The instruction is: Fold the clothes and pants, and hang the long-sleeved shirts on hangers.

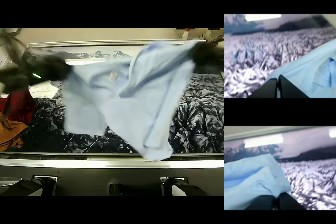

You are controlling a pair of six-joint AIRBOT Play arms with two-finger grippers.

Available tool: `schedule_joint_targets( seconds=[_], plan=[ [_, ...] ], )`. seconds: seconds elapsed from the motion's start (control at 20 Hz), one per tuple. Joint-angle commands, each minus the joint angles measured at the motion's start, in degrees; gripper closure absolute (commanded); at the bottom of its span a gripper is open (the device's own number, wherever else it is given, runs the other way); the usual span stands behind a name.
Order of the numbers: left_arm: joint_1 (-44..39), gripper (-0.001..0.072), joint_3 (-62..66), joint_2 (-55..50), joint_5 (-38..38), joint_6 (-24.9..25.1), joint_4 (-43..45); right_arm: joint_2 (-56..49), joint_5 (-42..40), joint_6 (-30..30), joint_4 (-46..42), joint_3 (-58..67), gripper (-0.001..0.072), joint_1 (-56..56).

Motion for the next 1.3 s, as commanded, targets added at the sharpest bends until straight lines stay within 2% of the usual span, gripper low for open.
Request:
schedule_joint_targets(
  seconds=[0.0,0.1,0.15,0.2,0.25,0.3,0.35,0.45,0.55,0.6,0.65,0.75,0.9,1.25],
  plan=[
    [0.0,0.0686,-11.3,-8.8,-4.2,-10.7,3.5,-20.2,3.9,5.5,15.5,-0.9,0.0659,0.0],
    [0.0,0.0686,-13.7,-13.5,-8.0,-13.4,2.6,-28.6,10.7,5.6,28.5,-0.9,0.0659,0.1],
    [0.0,0.0686,-13.9,-15.1,-10.7,-13.3,2.7,-30.9,13.5,5.1,31.3,-0.9,0.0659,0.1],
    [0.2,0.0686,-13.9,-16.0,-12.5,-13.2,2.7,-32.0,16.0,4.4,31.9,-0.9,0.0628,0.0],
    [0.6,0.0686,-13.9,-16.1,-13.7,-11.9,2.7,-32.2,19.1,3.2,30.4,-0.8,0.039,-0.5],
    [1.3,0.0686,-13.8,-15.8,-14.3,-10.1,2.6,-31.7,23.0,0.1,28.3,-0.7,0.02,-1.3],
    [2.3,0.0686,-13.7,-15.4,-14.7,-8.7,2.7,-30.9,27.8,-1.3,23.9,-0.7,0.02,-2.2],
    [5.4,0.0686,-13.7,-14.4,-14.7,-5.7,2.7,-28.4,36.9,0.0,7.1,-0.9,0.0198,-3.3],
    [9.3,0.0686,-13.7,-13.8,-14.7,-5.1,2.7,-24.8,41.7,2.4,-7.3,-4.2,0.0181,-2.9],
    [10.9,0.0686,-13.8,-13.8,-14.9,-5.1,2.7,-22.3,41.4,2.4,-9.0,-8.5,0.0137,-2.8],
    [12.1,0.0685,-13.8,-13.8,-14.9,-5.1,2.7,-19.1,40.1,2.2,-8.6,-14.9,0.0127,-2.8],
    [13.7,0.0685,-13.9,-13.8,-14.9,-5.1,2.7,-12.1,36.5,1.0,-8.3,-29.5,0.0024,-2.8],
    [14.1,0.0685,-13.9,-13.8,-14.9,-2.6,2.7,-4.3,33.9,-1.1,-8.5,-45.4,0.0016,-2.8],
    [14.1,0.0685,-13.9,-13.8,-15.8,-2.0,2.7,-2.4,16.9,0.0,7.3,-55.8,0.0025,-2.8]
  ],
)
